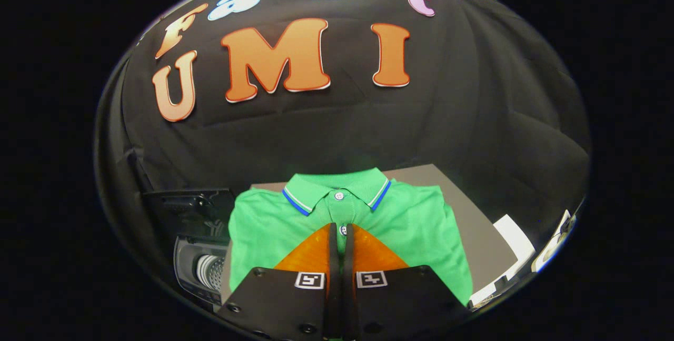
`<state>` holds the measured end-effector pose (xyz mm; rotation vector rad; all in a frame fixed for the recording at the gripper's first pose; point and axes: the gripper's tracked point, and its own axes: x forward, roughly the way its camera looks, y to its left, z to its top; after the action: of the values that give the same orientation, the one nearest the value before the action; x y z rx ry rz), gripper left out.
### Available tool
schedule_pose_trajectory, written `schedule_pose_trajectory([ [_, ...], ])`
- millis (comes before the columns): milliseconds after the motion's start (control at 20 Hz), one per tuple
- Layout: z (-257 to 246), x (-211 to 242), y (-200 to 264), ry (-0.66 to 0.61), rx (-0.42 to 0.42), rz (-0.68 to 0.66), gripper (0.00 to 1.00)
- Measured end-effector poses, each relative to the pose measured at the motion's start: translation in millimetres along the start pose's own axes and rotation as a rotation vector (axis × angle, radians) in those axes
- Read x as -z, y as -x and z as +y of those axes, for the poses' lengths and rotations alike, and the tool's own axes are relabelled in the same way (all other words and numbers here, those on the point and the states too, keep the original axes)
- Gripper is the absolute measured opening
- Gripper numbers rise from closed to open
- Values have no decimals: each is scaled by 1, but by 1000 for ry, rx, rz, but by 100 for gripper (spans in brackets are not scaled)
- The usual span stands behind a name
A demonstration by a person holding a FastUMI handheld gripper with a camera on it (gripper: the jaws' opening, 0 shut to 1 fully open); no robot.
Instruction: Put the clothes into the washing machine and then close the washing machine lid.
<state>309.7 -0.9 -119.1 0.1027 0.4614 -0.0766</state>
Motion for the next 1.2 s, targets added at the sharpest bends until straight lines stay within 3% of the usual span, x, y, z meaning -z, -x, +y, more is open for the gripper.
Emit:
schedule_pose_trajectory([
  [450, 78, -54, 46, -45, -167, -167, 8],
  [800, 212, -63, 92, -80, -426, -202, 8],
  [950, 272, -54, 92, -84, -530, -194, 8],
  [1200, 339, 14, 51, -54, -568, -71, 8],
])
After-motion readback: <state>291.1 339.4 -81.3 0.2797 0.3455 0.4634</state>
